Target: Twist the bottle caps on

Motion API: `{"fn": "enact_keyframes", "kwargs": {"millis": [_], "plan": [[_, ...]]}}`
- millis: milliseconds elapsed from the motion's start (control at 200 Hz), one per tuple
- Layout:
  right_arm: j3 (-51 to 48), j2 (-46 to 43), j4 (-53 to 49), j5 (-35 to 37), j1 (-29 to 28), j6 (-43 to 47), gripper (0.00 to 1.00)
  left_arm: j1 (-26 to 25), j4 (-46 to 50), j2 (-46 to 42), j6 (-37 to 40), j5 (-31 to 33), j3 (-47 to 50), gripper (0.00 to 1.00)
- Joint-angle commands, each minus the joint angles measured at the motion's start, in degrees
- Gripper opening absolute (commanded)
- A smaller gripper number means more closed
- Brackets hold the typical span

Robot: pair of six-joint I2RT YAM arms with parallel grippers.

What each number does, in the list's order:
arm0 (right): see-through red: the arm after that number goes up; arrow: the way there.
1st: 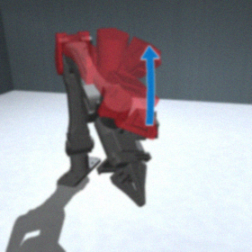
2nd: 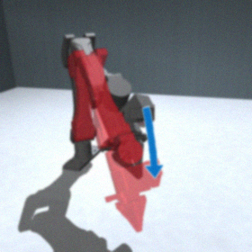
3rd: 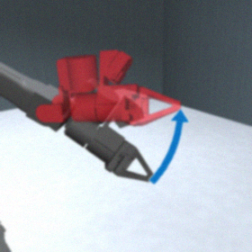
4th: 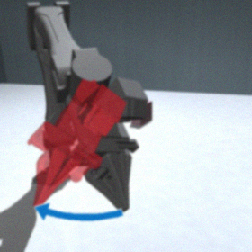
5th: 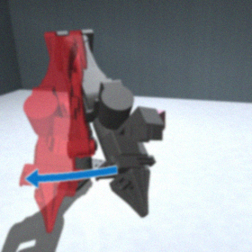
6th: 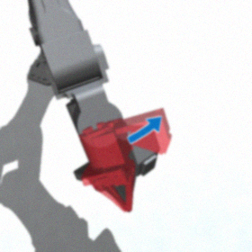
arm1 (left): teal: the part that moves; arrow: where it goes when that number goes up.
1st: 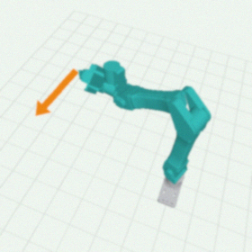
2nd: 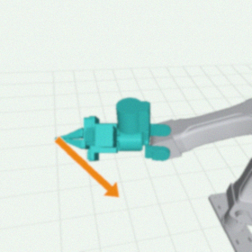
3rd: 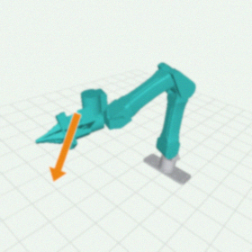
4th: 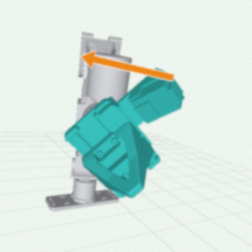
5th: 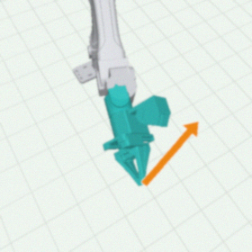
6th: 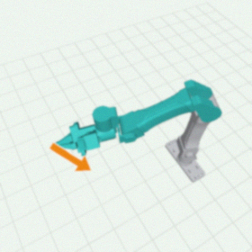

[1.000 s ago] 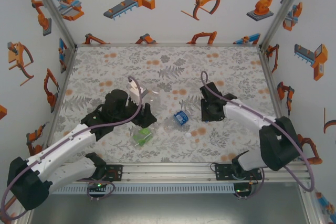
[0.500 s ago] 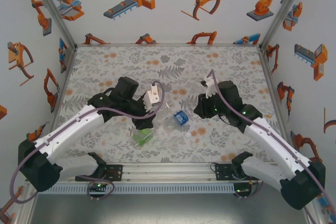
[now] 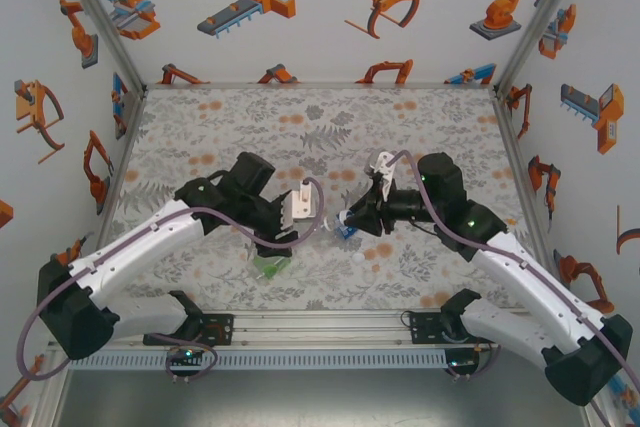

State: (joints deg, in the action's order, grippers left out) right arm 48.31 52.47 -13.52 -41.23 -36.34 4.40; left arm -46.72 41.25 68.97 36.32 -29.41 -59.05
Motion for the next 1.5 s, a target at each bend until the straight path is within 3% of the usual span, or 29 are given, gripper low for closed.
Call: {"fn": "enact_keyframes", "kwargs": {"millis": [0, 305, 606, 1147, 1497], "plan": [[1.8, -0.8, 2.9, -5.3, -1.0, 3.6, 0.00, -0.4, 0.8, -2.1, 2.5, 0.5, -1.1, 0.00], [2.7, -0.7, 2.3, -7.4, -3.0, 4.1, 0.00, -1.1, 0.4, -3.5, 1.7, 0.6, 0.0, 0.00], [3.5, -0.8, 2.5, -3.4, -4.4, 4.0, 0.00, -2.6, -0.3, -5.2, 2.3, 0.1, 0.7, 0.00], [7.7, 1.6, -4.2, -7.7, -5.2, 8.6, 0.00, -4.4, -0.6, -7.0, 5.3, -1.1, 2.3, 0.00], [9.9, 4.1, -7.8, -6.4, -7.9, 13.3, 0.00, -4.5, -4.9, -8.0, 1.8, -2.2, 2.7, 0.00]]}}
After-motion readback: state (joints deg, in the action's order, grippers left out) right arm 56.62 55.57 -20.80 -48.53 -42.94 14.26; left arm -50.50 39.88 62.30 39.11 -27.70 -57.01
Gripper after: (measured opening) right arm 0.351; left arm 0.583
